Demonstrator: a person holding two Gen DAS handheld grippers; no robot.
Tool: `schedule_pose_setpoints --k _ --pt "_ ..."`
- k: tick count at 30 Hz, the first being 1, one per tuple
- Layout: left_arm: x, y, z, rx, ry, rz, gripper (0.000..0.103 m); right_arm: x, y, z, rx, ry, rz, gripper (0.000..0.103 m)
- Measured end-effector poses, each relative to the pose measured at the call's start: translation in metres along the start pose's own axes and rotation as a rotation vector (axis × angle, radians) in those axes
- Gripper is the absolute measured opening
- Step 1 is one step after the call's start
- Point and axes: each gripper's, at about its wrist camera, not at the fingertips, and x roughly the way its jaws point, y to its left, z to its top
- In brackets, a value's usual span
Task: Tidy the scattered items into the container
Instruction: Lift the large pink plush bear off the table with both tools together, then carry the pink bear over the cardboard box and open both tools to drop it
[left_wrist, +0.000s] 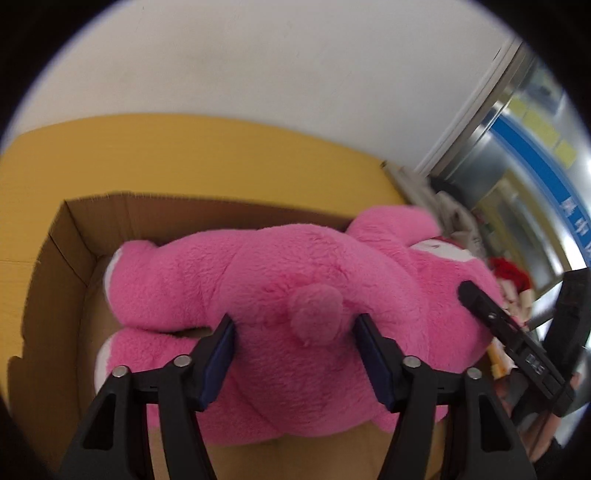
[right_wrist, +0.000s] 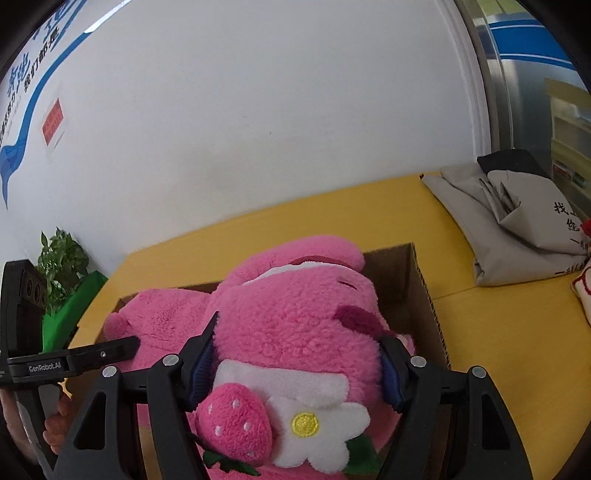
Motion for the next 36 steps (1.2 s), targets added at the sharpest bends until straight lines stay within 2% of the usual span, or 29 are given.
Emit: schedule_pose_setpoints --k 5,9,11,13,14,15,17,19,21,24,28,30,32,34,36 --pt "-0.001 0.000 -0.008 0.012 -0.032 0.026 0.058 0.005 -0.006 -0.009 0.019 0.042 -0.035 0.076" --pt "-0.002 0.003 -0.014 0.046 -0.044 0.044 0.060 -0.007 0.003 -0.014 -0.023 0.050 -0.074 0.076" --pt "0.001 0.009 -0.011 0.023 -0.032 0.036 0.065 -0.007 0.004 -0.014 -0.023 0.053 -0.083 0.076" --pt "0.003 0.012 -0.011 0.017 -0.024 0.043 0.075 -0.002 0.001 -0.014 -0.018 0.070 -0.096 0.076" --pt "0.003 0.013 -0.010 0.014 -0.020 0.040 0.079 0.002 -0.003 -0.014 -0.009 0.083 -0.101 0.080" --pt "0.001 0.015 -0.010 0.011 -0.017 0.022 0.079 0.004 -0.008 -0.014 -0.001 0.094 -0.106 0.088" --pt "-0.012 0.017 -0.008 0.027 -0.018 -0.017 0.077 0.000 -0.015 -0.012 0.005 0.097 -0.111 0.095" --pt "-0.035 0.014 -0.008 0.080 -0.043 -0.006 0.077 -0.014 -0.017 -0.009 -0.019 0.092 -0.081 0.101" --pt "-0.062 0.007 -0.015 0.174 -0.043 0.043 0.077 -0.036 -0.015 -0.007 -0.056 0.095 -0.037 0.103" --pt "-0.085 0.004 -0.038 0.265 0.028 0.125 0.077 -0.074 -0.004 -0.012 -0.123 0.147 0.072 0.103" --pt "-0.083 0.010 -0.082 0.281 0.226 0.139 0.077 -0.096 0.021 -0.042 -0.225 0.304 0.164 0.103" --pt "-0.077 0.017 -0.102 0.255 0.310 0.132 0.075 -0.091 0.028 -0.062 -0.240 0.424 0.187 0.103" --pt "-0.071 0.021 -0.114 0.211 0.376 0.102 0.075 -0.080 0.025 -0.080 -0.202 0.520 0.154 0.103" --pt "-0.068 0.023 -0.129 0.200 0.437 0.096 0.073 -0.065 0.015 -0.096 -0.138 0.628 0.086 0.103" --pt "-0.071 0.022 -0.142 0.201 0.454 0.099 0.067 -0.056 0.008 -0.110 -0.136 0.691 0.017 0.103"
